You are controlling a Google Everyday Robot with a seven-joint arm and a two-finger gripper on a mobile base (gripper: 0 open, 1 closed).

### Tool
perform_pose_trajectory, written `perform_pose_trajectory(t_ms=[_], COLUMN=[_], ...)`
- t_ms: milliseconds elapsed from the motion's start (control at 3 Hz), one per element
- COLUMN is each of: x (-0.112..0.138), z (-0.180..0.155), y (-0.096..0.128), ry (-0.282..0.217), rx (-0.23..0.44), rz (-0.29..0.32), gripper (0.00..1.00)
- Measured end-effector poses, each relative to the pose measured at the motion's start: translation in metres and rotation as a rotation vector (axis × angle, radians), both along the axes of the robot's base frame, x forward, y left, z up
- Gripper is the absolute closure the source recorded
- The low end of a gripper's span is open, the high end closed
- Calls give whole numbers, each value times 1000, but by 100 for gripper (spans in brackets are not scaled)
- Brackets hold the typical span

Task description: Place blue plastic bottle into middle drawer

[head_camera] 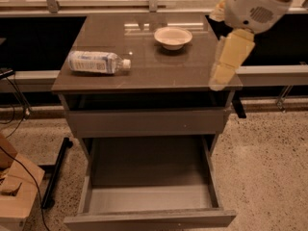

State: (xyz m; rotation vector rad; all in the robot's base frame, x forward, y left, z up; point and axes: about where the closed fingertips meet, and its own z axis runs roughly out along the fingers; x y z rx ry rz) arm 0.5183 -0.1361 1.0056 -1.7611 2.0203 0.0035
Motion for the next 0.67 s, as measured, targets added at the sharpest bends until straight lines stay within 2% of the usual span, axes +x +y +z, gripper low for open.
perform_pose_trajectory(t_ms=[333, 667], x=[0, 5], z=[2, -11], y=[1, 16], ry=[-8, 14], rx=[1, 35], rz=[0, 1], gripper=[0, 0])
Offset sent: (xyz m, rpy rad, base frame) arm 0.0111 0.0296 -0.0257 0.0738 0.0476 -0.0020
